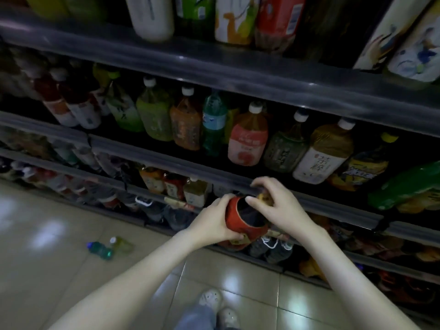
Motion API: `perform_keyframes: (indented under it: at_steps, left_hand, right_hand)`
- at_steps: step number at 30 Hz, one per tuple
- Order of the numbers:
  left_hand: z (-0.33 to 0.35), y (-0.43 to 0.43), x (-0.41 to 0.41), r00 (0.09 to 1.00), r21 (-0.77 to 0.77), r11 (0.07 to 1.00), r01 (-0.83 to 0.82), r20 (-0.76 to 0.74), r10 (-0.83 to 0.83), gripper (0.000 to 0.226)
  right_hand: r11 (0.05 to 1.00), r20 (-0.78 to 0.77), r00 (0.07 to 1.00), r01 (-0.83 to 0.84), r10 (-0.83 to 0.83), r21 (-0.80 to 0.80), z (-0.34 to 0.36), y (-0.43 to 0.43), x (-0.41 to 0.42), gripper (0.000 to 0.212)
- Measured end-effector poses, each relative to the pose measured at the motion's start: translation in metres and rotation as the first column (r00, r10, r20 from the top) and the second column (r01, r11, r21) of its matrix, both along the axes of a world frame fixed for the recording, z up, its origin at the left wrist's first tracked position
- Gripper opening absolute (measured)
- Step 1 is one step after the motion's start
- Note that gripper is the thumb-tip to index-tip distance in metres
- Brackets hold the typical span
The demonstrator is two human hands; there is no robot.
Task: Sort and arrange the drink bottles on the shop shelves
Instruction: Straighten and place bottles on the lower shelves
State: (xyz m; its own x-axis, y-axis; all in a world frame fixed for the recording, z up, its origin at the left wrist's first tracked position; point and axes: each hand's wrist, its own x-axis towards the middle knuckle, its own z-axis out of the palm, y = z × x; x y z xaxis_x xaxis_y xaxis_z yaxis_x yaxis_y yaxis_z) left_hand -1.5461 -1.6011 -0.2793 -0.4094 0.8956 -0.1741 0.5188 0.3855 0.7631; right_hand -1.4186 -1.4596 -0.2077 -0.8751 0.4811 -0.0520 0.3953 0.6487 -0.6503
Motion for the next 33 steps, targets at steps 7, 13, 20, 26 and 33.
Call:
perform_keyframes:
  at_steps: [7, 13, 20, 26, 33]
  left_hand:
    - [-0.088, -0.058, 0.006, 0.976, -0.128, 0.973, -0.195, 0.077, 0.205, 0.096]
    - [-0.187, -0.081, -0.009, 0.977, -0.274, 0.948, -0.164, 0.087, 0.194, 0.093]
    - [-0.317, -0.099, -0.028, 0.966, -0.365, 0.912, -0.186, 0.101, 0.237, 0.083]
    - [-0.417, -0.094, -0.04, 0.956, -0.39, 0.888, -0.245, 0.057, 0.289, 0.072]
    - [-0.523, -0.079, -0.052, 0.959, -0.431, 0.873, -0.227, 0.056, 0.277, 0.059]
  right_hand:
    - [0.993, 0.317, 0.941, -0.115, 0.12, -0.032, -0.078, -0.04, -0.032, 0.028]
    - [0.983, 0.351, 0.934, -0.003, 0.07, -0.185, -0.196, -0.072, -0.051, 0.029]
    - [0.983, 0.484, 0.869, -0.012, 0.102, -0.185, -0.363, -0.093, -0.074, 0.023]
    - [0.982, 0.596, 0.8, 0.047, 0.072, -0.182, -0.5, -0.078, -0.082, 0.028]
    - [0.981, 0.696, 0.714, 0.078, 0.07, -0.179, -0.636, -0.07, -0.083, 0.045]
